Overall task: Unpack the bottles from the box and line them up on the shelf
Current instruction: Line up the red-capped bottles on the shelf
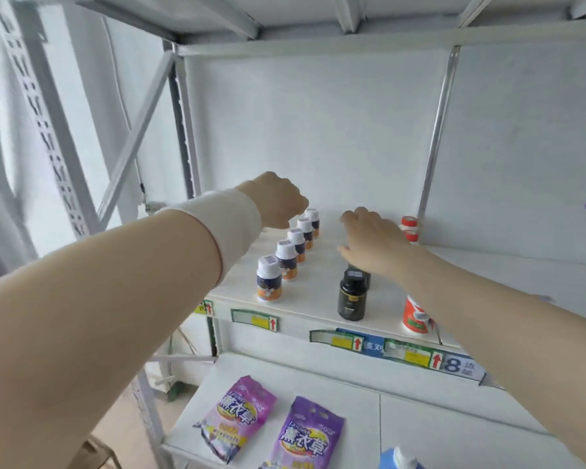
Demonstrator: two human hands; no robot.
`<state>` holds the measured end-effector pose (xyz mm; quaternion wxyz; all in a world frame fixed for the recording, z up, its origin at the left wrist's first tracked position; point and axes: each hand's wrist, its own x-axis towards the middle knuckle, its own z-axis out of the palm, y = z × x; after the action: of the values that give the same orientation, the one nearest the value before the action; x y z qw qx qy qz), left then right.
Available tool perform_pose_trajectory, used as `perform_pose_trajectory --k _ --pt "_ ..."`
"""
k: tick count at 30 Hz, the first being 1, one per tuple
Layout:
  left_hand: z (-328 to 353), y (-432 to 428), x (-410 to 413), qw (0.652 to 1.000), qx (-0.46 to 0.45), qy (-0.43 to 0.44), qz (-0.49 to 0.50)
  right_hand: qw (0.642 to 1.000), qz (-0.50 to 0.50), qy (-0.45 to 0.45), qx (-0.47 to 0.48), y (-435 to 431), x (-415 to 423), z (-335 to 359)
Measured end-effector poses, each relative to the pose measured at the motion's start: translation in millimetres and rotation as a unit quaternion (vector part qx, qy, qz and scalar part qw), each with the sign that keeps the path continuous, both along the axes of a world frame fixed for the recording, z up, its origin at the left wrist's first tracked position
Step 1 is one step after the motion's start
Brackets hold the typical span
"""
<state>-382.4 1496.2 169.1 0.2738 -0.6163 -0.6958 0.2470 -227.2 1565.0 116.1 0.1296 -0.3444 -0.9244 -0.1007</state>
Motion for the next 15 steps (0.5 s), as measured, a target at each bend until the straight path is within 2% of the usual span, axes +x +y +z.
perform_pose_trajectory --k 9,12,15 --pt "-22 -194 -118 0.989 0.012 -0.045 0.139 0.989 0.146 -0.036 0.005 -148 -150 -28" --pt "-59 -274 -173 0.977 -0.01 -0.081 0.198 0.977 0.205 -0.064 -0.011 -212 -225 -63" --pt "-111 -356 -232 0.948 -0.025 -0.155 0.275 0.959 0.261 -0.104 -0.032 -282 -298 -106"
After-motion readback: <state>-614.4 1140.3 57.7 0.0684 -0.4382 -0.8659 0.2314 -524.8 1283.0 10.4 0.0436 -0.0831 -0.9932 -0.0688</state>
